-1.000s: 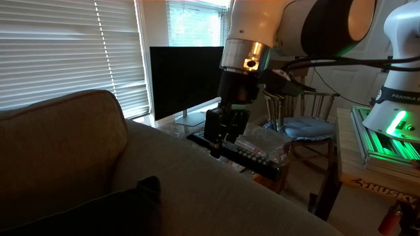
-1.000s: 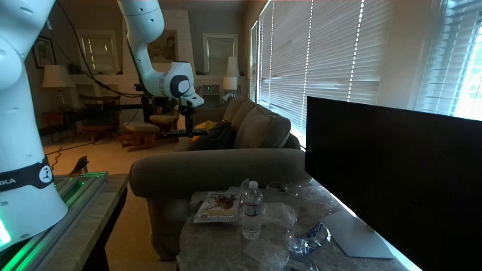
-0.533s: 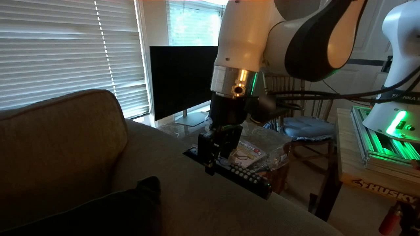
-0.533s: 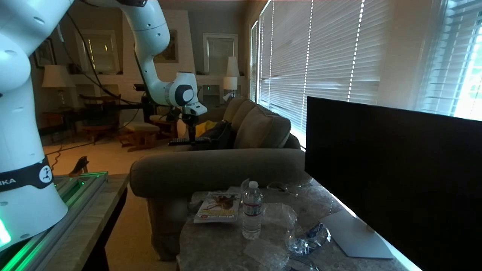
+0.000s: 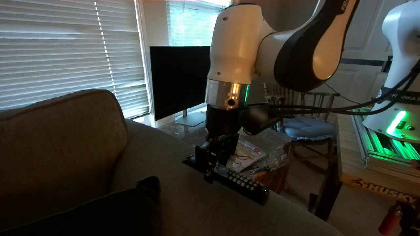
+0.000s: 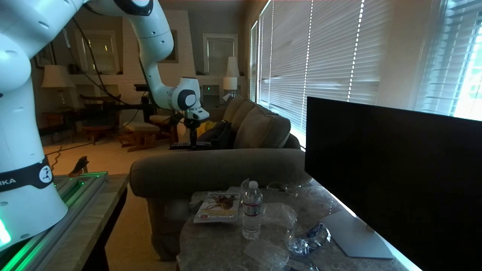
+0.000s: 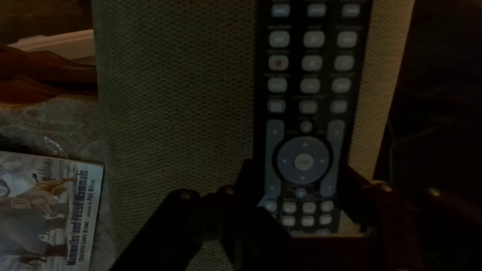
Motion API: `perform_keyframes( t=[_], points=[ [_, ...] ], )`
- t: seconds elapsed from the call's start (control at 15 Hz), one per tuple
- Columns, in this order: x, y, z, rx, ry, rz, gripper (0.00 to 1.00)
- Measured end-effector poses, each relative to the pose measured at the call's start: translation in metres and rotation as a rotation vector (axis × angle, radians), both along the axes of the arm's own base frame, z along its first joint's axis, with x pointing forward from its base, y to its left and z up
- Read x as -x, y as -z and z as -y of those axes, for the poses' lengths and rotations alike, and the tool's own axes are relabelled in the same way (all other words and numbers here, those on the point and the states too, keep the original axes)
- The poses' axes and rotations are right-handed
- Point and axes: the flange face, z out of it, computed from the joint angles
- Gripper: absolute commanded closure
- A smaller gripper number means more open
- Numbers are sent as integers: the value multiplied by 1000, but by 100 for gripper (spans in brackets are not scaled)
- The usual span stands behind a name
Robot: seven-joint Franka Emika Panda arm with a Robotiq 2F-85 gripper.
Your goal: Put the black remote control on the right armrest of the sofa.
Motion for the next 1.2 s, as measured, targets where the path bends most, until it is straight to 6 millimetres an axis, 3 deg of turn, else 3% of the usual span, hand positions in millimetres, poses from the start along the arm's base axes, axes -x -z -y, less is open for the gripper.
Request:
perform_keyframes(
  t=[0.27, 0.33, 1.2],
  points=[
    [-1, 1, -1, -1, -2, -3, 48],
    [-1, 1, -1, -1, -2, -3, 73],
    [-4, 23, 2, 26, 11, -28, 73]
  ],
)
